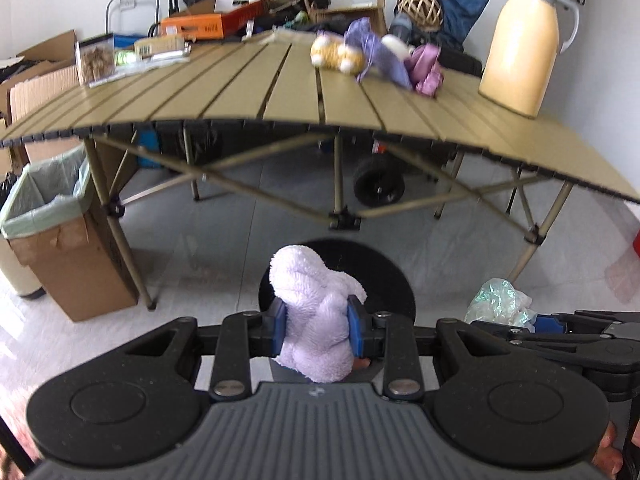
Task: Collect trash
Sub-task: 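Carry the lavender plush and iridescent bag off the table over the black bin with both tools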
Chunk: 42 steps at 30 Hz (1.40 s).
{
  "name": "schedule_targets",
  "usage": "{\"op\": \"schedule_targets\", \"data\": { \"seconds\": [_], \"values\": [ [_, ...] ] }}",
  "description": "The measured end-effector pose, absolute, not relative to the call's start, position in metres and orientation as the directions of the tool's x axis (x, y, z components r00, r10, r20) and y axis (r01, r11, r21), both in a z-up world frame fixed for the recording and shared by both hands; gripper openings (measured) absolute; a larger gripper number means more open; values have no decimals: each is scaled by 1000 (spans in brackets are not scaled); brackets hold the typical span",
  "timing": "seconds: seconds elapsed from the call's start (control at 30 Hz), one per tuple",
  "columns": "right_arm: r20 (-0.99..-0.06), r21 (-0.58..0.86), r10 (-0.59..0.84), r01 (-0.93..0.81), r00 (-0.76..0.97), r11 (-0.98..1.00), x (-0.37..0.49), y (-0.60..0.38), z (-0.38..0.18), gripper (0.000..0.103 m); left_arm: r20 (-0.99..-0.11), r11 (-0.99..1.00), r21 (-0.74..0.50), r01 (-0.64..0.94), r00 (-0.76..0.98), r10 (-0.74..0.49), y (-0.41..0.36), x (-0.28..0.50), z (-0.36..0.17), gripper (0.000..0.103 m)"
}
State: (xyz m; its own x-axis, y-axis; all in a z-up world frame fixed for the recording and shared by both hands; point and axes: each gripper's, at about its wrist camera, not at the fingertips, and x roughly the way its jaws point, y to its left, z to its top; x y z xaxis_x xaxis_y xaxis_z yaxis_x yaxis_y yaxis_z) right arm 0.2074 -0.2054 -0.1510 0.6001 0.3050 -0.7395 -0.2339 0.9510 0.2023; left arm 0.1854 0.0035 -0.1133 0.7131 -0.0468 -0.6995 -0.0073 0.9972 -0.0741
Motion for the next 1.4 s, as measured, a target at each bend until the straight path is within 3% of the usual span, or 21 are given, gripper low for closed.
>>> {"op": "schedule_targets", "data": {
  "seconds": [0.73, 1.4],
  "values": [
    [-827, 194, 288, -237, 483, 952, 214, -199, -207, 42, -840, 989, -48, -139, 541, 36, 32, 210, -180, 31],
    [-811, 163, 295, -290, 504, 943, 260, -175, -208, 42, -862, 962, -25, -270, 494, 116, 61, 246, -200, 31]
  ]
}}
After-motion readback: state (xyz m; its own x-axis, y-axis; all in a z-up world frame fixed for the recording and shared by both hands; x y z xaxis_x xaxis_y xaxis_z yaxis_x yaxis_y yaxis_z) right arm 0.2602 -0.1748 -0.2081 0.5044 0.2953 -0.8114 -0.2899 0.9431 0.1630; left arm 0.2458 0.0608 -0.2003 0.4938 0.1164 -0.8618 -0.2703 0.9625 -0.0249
